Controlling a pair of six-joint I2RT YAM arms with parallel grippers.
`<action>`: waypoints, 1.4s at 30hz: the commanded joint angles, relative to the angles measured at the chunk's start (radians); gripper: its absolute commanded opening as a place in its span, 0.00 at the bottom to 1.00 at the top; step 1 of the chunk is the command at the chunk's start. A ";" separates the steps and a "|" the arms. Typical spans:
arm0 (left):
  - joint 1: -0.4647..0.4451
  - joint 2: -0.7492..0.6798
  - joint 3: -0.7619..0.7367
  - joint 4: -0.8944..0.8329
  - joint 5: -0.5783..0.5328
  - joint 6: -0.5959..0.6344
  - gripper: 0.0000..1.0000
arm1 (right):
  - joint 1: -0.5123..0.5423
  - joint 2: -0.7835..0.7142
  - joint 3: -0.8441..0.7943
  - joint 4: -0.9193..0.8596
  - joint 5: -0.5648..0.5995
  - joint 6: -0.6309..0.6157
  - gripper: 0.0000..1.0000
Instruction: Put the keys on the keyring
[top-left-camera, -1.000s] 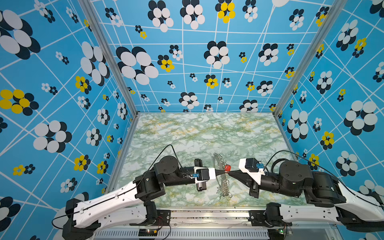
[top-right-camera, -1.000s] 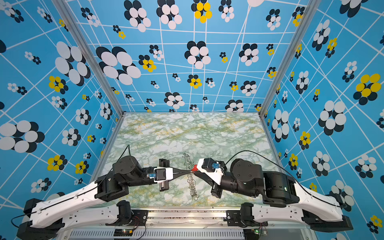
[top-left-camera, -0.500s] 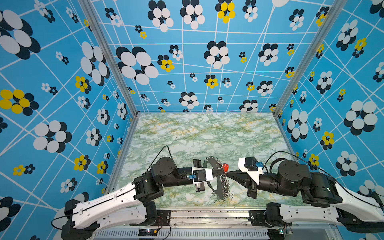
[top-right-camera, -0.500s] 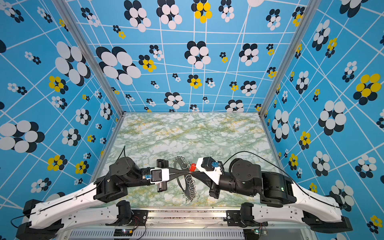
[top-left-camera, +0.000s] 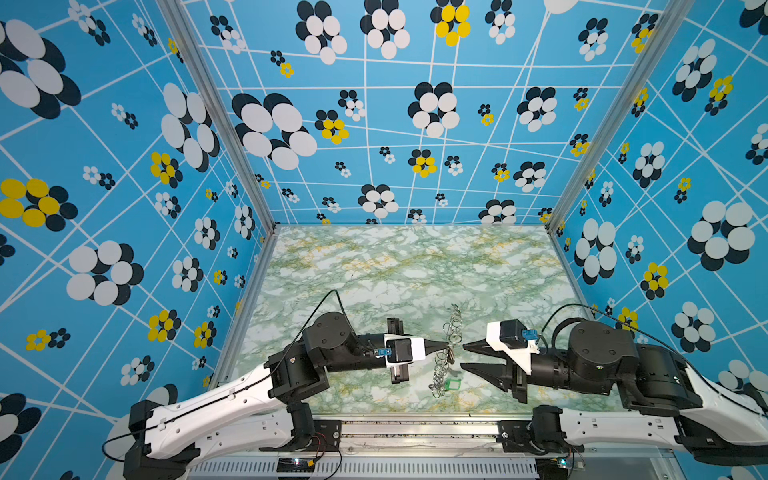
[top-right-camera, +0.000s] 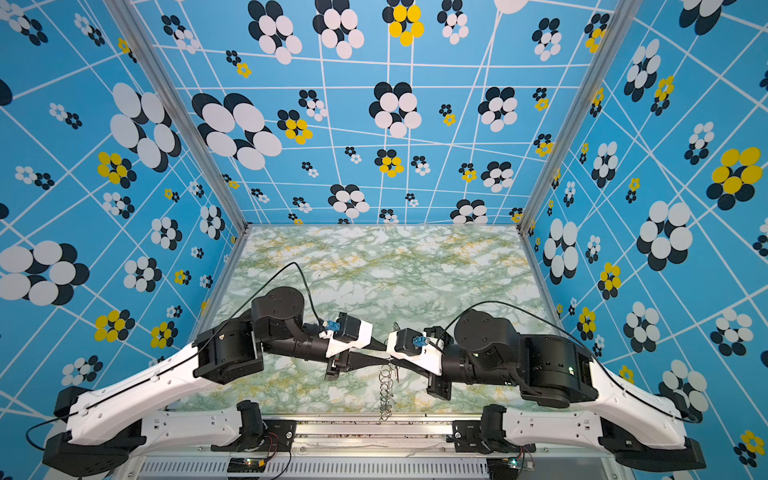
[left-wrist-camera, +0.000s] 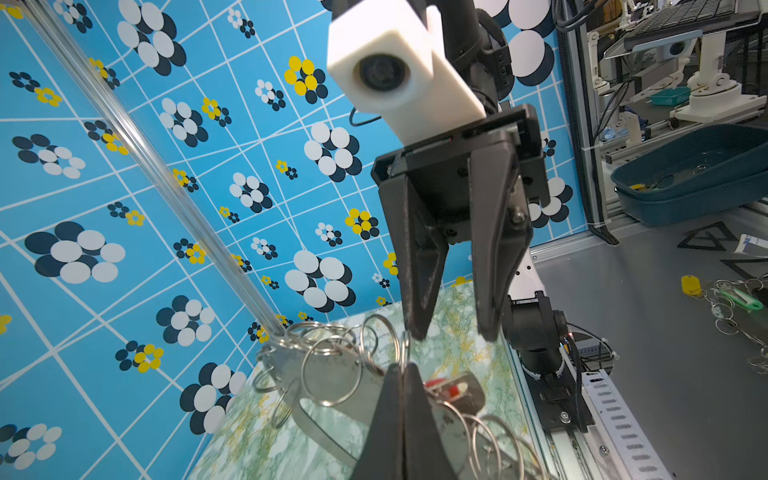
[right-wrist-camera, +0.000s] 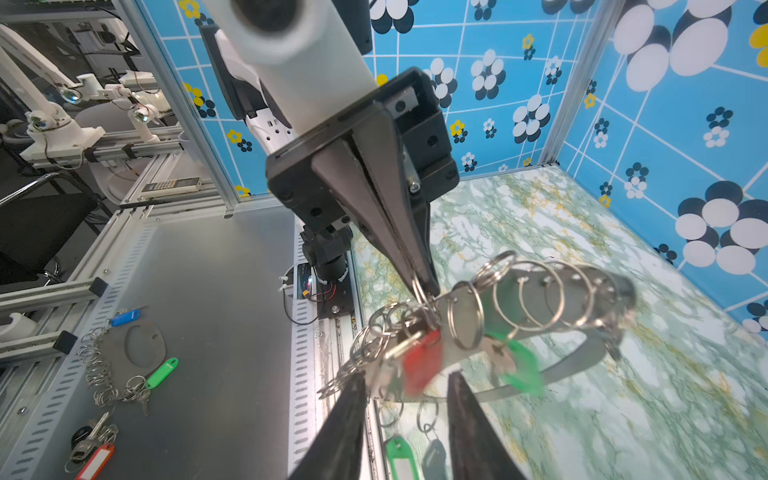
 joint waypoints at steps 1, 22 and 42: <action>0.020 -0.015 0.042 0.021 0.063 -0.034 0.00 | -0.005 -0.010 0.048 -0.034 -0.004 -0.040 0.35; 0.030 0.044 0.114 -0.014 0.209 -0.059 0.00 | -0.025 0.001 0.003 0.054 -0.136 -0.113 0.20; 0.030 0.060 0.119 0.007 0.234 -0.070 0.00 | -0.068 0.015 -0.044 0.113 -0.199 -0.106 0.18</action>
